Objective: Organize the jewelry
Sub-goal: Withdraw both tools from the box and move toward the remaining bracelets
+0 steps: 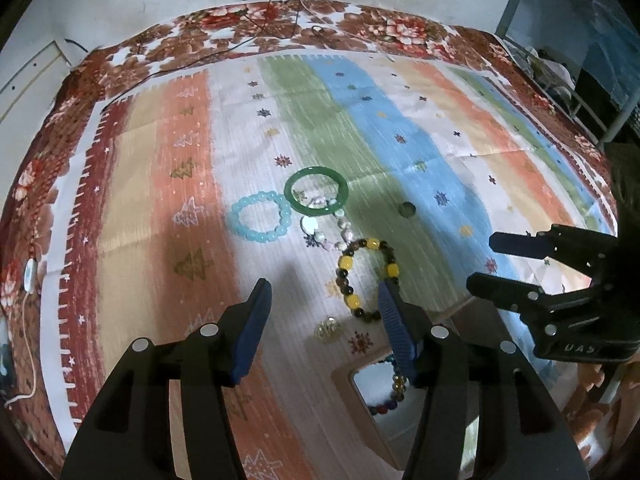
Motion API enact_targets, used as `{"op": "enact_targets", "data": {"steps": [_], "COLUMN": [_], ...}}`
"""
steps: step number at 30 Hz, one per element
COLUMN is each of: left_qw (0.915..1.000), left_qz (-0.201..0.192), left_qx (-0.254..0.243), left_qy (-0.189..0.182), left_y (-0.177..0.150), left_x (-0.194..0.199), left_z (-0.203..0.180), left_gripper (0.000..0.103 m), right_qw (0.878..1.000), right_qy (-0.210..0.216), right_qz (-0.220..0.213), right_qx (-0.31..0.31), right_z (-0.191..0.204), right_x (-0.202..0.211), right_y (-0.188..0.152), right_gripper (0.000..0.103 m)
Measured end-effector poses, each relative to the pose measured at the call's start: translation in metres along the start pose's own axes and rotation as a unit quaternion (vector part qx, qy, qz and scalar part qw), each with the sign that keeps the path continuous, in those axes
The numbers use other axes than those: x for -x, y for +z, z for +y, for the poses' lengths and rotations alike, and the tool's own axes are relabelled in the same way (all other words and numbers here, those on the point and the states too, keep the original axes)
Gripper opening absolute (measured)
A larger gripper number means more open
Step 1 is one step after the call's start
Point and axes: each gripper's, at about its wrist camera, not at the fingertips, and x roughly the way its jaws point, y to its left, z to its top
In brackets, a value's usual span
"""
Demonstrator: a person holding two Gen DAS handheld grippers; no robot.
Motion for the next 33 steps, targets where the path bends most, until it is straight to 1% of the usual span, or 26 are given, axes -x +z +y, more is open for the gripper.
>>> {"op": "enact_targets", "data": {"steps": [13, 23, 27, 30, 33], "left_qw": [0.9999, 0.9994, 0.9994, 0.9992, 0.9985], "left_qz": [0.012, 0.017, 0.02, 0.022, 0.028], "left_qx": [0.002, 0.014, 0.022, 0.024, 0.037], "left_qy": [0.012, 0.026, 0.019, 0.024, 0.027], "left_y": [0.015, 0.026, 0.03, 0.033, 0.037], "left_x": [-0.017, -0.03, -0.034, -0.037, -0.046], "left_z": [0.011, 0.025, 0.029, 0.032, 0.04], "left_gripper": [0.057, 0.058, 0.058, 0.058, 0.058], "right_qw": [1.0, 0.999, 0.999, 0.998, 0.998], "right_qy": [-0.003, -0.005, -0.005, -0.007, -0.005], "right_qz": [0.016, 0.036, 0.047, 0.056, 0.063], "right_qx": [0.005, 0.008, 0.004, 0.002, -0.003], "right_z": [-0.002, -0.006, -0.01, -0.013, -0.016], "right_x": [-0.021, -0.041, -0.051, -0.059, -0.065], "right_y": [0.016, 0.024, 0.026, 0.027, 0.029], "right_gripper": [0.058, 0.058, 0.058, 0.058, 0.058]}}
